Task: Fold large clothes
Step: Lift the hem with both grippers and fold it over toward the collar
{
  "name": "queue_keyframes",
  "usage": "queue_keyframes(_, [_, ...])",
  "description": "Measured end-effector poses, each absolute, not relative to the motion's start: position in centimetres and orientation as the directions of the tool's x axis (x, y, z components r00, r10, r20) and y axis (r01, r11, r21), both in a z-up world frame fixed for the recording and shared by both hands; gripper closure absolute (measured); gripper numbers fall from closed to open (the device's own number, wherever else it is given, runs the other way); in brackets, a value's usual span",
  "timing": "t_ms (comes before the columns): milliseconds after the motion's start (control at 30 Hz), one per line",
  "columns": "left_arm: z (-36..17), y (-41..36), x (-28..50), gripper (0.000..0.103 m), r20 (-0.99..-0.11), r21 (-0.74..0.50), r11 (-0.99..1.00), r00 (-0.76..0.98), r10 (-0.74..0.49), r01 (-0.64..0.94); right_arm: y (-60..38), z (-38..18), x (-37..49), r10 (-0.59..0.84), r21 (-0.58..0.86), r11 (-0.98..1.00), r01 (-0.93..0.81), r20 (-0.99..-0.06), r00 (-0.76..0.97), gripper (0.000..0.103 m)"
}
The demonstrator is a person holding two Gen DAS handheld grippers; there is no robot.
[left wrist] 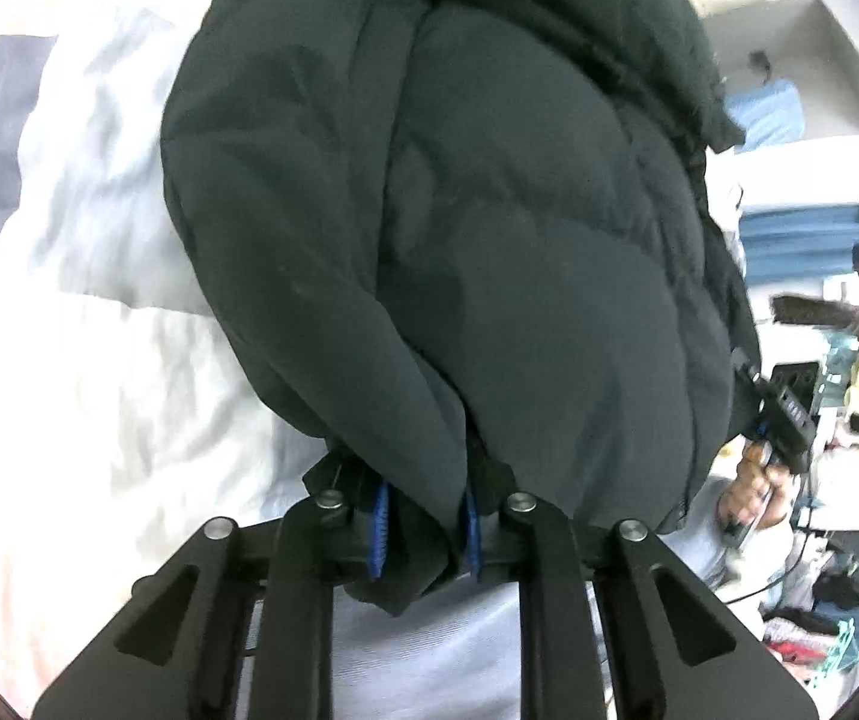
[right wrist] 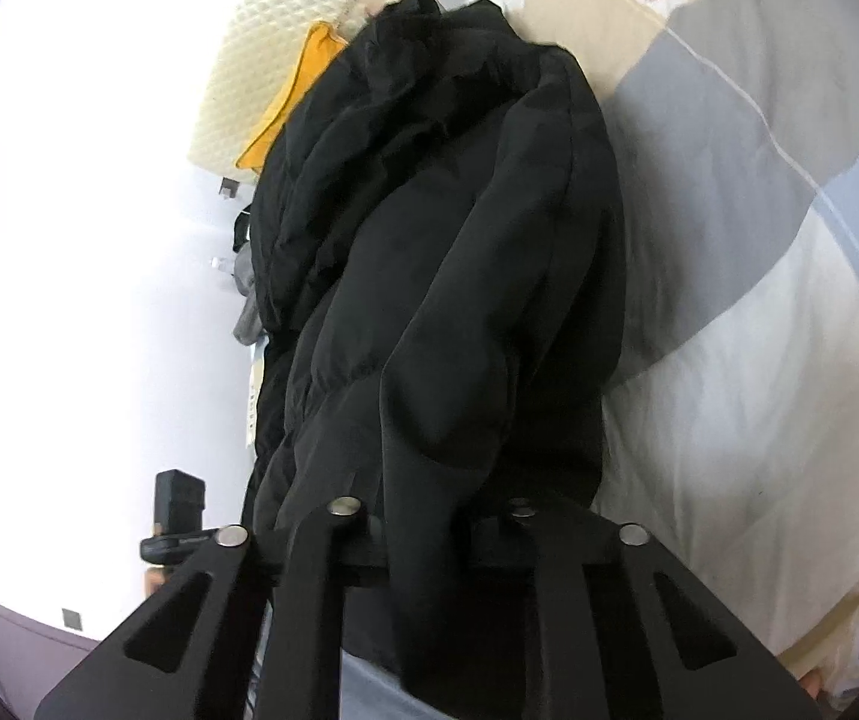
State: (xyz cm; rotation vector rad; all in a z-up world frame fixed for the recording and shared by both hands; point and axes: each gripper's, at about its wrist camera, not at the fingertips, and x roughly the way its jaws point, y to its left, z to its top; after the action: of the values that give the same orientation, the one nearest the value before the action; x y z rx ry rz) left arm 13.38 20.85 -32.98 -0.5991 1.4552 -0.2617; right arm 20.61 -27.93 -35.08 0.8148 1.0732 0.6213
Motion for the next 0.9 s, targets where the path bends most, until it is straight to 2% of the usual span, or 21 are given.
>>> queue_keyframes(200, [-29.2, 22.2, 13.5, 0.085, -0.793, -0.599, 0.778, 0.270, -0.545, -0.188, -29.4, -31.5, 20.0, 0.772, 0.826, 0.555, -0.095, -0.470, 0.428, 0.097])
queue_keyframes(500, [-20.6, 25.0, 10.2, 0.085, -0.698, -0.663, 0.734, 0.475, -0.536, -0.145, -32.8, -22.8, 15.7, 0.780, 0.831, 0.498, -0.247, -0.305, 0.546, 0.097])
queue_keyframes(900, [-15.5, 26.0, 0.8, 0.086, -0.592, -0.746, 0.656, 0.566, -0.573, -0.116, -35.2, -16.7, 5.1, 0.793, 0.798, 0.466, -0.383, -0.185, 0.581, 0.098])
